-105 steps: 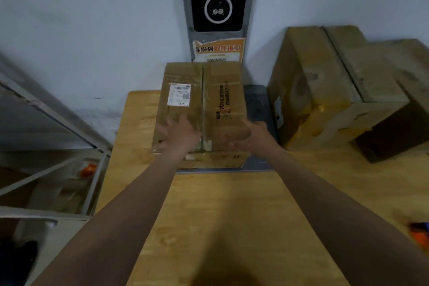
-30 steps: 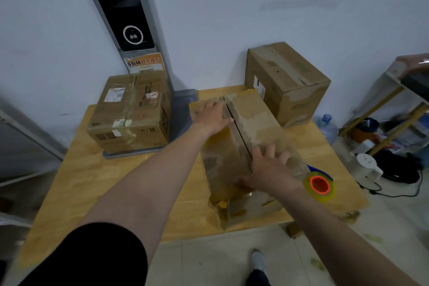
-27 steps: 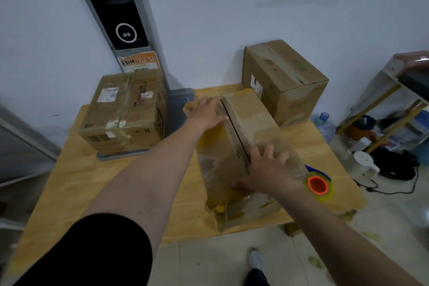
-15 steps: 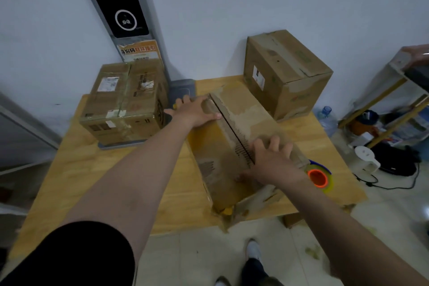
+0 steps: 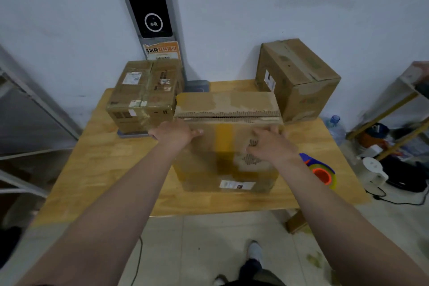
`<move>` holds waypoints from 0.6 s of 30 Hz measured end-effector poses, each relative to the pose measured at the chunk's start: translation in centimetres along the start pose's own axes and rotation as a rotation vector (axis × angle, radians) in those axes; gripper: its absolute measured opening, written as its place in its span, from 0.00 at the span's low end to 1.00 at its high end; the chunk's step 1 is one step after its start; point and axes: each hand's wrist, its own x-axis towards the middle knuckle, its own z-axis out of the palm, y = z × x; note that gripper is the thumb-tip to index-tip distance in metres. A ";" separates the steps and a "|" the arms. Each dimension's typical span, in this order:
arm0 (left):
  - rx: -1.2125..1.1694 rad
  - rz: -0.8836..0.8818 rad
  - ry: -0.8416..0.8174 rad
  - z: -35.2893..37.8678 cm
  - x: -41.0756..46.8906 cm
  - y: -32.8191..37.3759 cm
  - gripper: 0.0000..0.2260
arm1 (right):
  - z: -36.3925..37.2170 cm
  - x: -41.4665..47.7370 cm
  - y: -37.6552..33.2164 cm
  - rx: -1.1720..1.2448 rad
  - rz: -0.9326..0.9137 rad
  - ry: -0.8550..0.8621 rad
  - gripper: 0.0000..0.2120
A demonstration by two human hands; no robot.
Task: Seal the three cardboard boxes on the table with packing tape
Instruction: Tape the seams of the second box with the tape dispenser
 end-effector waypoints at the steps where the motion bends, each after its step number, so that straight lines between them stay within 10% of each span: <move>1: -0.009 0.001 0.014 0.4 -0.5 -0.1 0.43 | 0.4 0.1 0.2 0.017 -0.008 -0.011 0.32; 9: -0.266 0.101 0.148 3.7 -1.6 0.0 0.36 | -0.6 2.5 2.3 0.133 -0.061 0.068 0.39; 18: -0.372 0.351 0.367 0.9 -2.0 9.8 0.23 | -2.2 2.8 10.1 0.226 -0.038 0.527 0.20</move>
